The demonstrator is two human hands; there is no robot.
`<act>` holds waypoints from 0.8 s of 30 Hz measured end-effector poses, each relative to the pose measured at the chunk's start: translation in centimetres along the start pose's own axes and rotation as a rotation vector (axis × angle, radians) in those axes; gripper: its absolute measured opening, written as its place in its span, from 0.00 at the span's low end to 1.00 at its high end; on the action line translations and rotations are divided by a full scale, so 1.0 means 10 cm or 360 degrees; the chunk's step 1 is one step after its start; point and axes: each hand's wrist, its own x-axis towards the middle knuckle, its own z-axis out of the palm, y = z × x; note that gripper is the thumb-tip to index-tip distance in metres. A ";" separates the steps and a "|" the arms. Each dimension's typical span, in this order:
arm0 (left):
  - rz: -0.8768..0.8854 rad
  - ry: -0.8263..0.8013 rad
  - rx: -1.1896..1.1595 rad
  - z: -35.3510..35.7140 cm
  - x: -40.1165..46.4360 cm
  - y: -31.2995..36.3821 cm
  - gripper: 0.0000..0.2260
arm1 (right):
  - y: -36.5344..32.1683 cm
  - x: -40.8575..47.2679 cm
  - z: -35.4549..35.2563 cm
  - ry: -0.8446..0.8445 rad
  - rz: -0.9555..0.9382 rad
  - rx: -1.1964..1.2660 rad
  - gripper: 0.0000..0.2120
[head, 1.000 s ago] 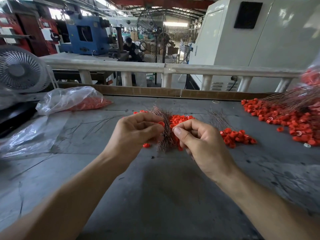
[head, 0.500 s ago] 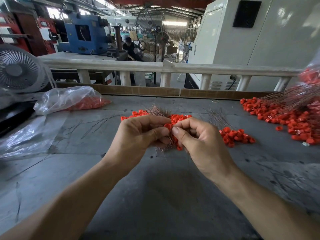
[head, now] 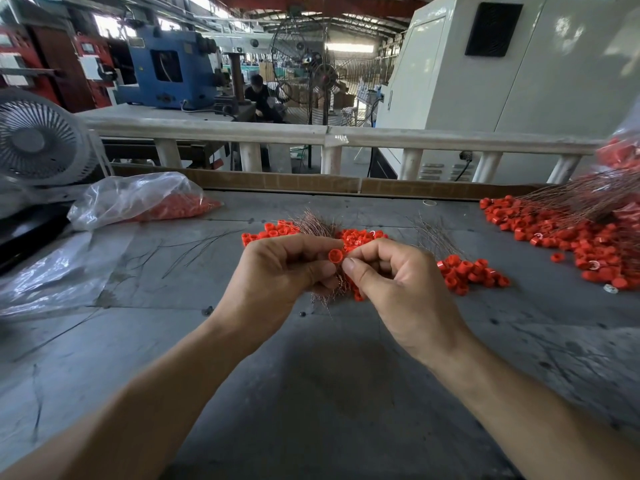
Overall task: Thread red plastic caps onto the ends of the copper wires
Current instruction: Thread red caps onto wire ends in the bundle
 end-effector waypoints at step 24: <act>-0.0032 -0.0136 -0.0036 -0.05 0.00 -0.03 0.13 | 0.00 0.00 -0.01 0.0020 -0.0001 -0.0085 0.06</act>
